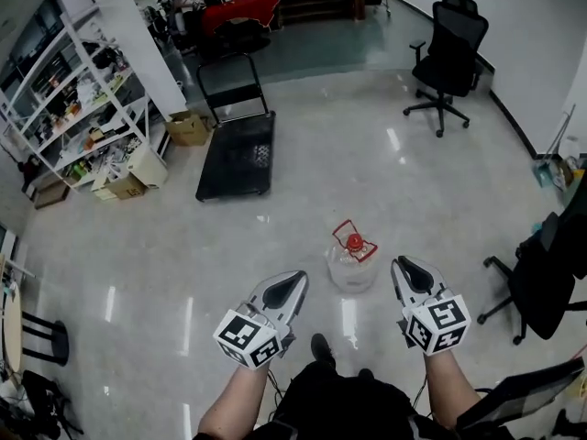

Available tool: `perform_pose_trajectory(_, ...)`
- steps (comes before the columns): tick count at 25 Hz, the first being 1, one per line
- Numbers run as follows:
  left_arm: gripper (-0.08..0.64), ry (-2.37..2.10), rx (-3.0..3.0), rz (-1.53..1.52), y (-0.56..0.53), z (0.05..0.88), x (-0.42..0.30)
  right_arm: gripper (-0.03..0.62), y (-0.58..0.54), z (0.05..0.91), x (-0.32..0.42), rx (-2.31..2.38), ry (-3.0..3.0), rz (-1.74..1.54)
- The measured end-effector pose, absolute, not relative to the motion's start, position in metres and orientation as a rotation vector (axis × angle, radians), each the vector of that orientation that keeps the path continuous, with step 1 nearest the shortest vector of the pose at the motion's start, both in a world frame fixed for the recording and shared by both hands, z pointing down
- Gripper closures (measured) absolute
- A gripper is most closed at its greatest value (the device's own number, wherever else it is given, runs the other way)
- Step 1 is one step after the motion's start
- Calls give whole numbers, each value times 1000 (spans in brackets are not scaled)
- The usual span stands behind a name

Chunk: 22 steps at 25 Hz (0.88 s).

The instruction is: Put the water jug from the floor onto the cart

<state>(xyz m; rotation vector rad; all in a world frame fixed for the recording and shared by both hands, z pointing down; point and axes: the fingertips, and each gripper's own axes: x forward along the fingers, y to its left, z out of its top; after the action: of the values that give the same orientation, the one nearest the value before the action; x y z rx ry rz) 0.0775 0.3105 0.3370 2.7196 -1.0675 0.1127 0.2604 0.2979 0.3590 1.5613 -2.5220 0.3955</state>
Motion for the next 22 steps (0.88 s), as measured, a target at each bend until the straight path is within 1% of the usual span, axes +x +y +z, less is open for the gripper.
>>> perform_pose_trajectory(3, 571, -1009, 2743, 91, 265, 347, 77, 554, 258, 370, 255, 1590, -2470, 404)
perform_pose_trajectory(9, 571, -878, 2751, 168, 199, 382, 75, 519, 195, 400, 245, 1667, -2383, 480)
perform_pose_trajectory(11, 571, -865, 2724, 202, 176, 400, 82, 509, 176, 421, 251, 1675, -2353, 556)
perform_pose_trajectory(14, 571, -843, 2673, 219, 147, 424, 91, 478, 153, 456, 259, 1659, -2300, 656)
perform_pose_trajectory(17, 571, -824, 2600, 250, 117, 451, 104, 472, 127, 495, 271, 1636, -2246, 742)
perform_pose_trajectory(22, 571, -785, 2511, 329, 79, 504, 138, 436, 97, 570, 285, 1529, -2184, 959)
